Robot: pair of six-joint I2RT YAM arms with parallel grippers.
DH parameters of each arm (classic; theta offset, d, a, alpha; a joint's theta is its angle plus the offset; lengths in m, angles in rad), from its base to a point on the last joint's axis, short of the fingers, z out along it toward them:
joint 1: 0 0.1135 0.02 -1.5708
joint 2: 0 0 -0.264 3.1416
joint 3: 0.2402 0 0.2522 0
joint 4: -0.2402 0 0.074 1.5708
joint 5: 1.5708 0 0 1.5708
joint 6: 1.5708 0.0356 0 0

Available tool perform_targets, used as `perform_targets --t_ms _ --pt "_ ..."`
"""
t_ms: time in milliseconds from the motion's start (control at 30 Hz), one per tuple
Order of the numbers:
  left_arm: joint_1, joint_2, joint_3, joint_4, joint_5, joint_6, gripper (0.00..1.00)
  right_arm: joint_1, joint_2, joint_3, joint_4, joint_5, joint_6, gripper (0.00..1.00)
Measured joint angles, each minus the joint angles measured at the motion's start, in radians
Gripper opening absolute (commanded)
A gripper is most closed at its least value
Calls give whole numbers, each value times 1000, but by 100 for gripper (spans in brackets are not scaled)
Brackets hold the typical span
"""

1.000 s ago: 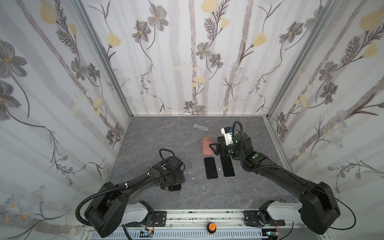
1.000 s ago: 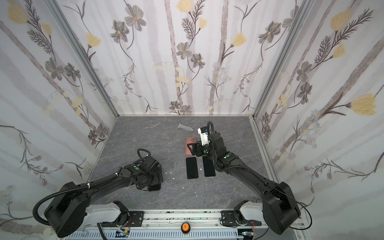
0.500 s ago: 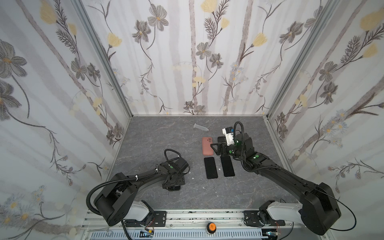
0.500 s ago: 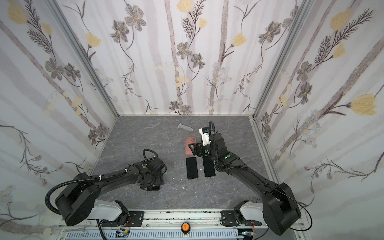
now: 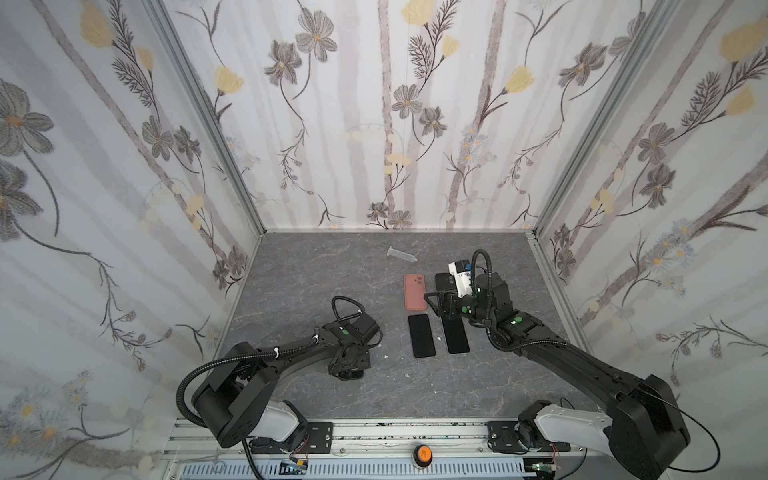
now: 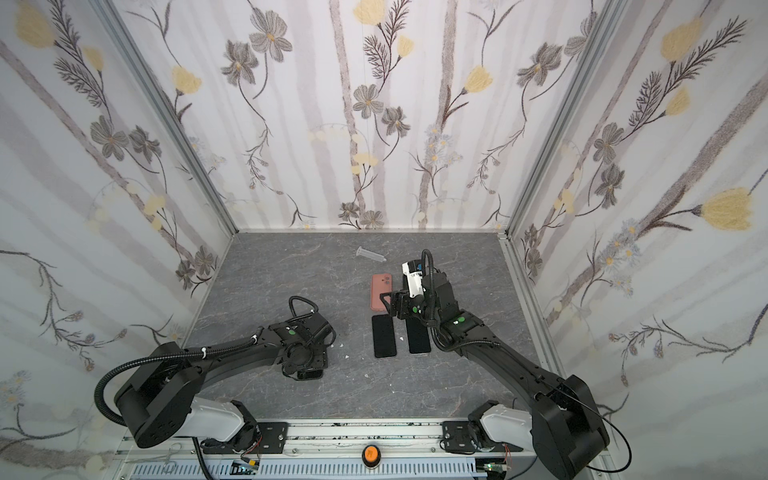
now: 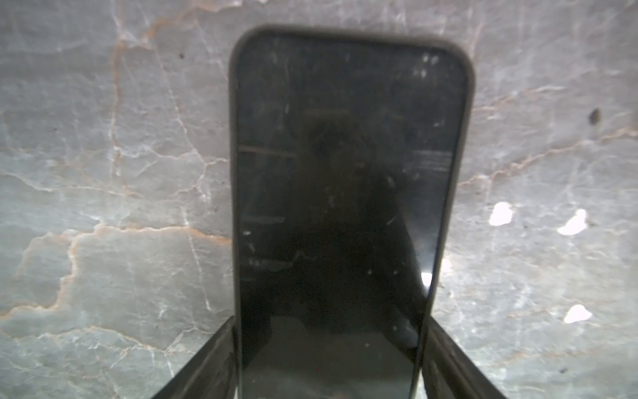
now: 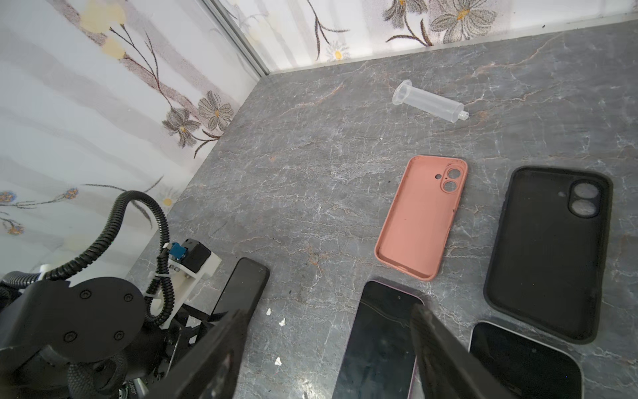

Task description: Take the phone out of the phone case

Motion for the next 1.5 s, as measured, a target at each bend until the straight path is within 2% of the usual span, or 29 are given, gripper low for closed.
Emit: perform_targets --t_ms 167,400,600,833,1200,1500 --pt "2 -48 42 24 2 25 64 10 69 -52 24 -95 122 77" --pt "18 -93 29 119 45 47 62 84 245 -43 119 -225 298 76" --pt "28 -90 -5 174 82 47 62 150 391 19 147 -259 402 71" --pt "29 -92 -23 222 112 47 62 190 548 83 267 -283 520 65" --pt "31 -110 -27 263 142 47 61 212 681 158 374 -328 612 58" --pt "32 -129 -34 281 149 52 61 222 739 191 421 -364 660 42"
